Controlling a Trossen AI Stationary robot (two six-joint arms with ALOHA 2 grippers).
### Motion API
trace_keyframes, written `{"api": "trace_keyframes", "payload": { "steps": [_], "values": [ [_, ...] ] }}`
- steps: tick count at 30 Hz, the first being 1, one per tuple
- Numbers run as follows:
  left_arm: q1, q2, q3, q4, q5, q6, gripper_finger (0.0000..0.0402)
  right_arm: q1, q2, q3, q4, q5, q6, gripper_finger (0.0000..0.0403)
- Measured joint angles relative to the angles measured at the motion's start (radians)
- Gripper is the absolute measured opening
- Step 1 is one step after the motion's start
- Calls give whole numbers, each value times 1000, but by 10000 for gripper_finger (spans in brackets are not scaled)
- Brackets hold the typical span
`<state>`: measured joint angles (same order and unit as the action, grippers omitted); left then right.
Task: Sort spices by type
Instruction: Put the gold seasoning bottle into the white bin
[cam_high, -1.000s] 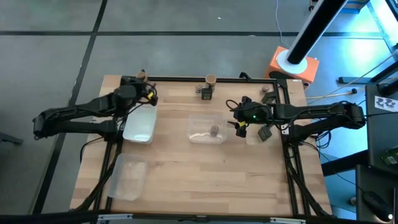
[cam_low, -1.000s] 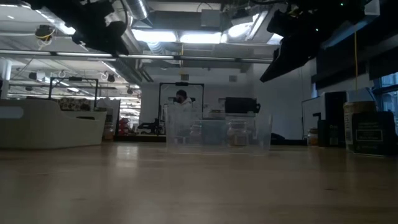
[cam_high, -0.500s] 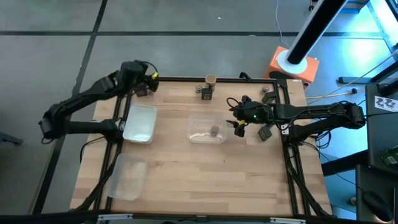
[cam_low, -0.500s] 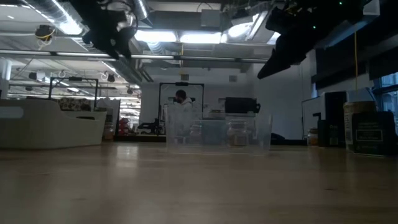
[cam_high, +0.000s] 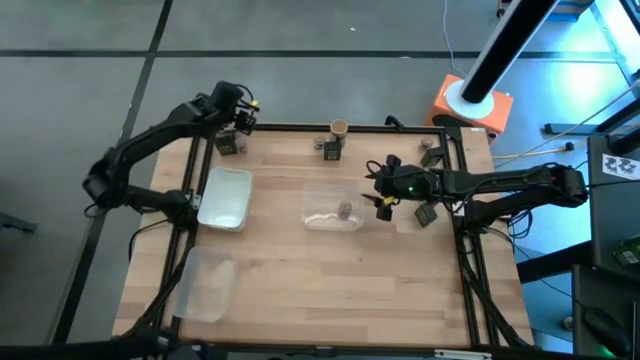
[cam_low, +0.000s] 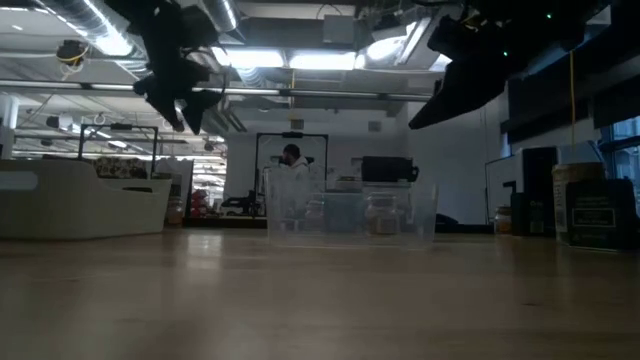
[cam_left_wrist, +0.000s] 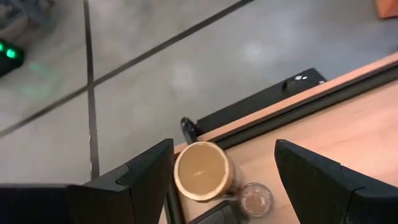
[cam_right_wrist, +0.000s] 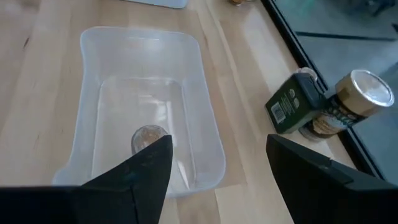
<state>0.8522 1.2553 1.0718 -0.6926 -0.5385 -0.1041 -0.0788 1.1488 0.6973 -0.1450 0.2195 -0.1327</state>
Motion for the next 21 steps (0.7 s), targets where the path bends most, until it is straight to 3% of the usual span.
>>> {"api": "trace_keyframes", "payload": {
  "steps": [21],
  "values": [
    [72, 49, 0, -2, 0, -47, 282, 0, 0, -60, 48, 139, -12, 260]
  ]
}}
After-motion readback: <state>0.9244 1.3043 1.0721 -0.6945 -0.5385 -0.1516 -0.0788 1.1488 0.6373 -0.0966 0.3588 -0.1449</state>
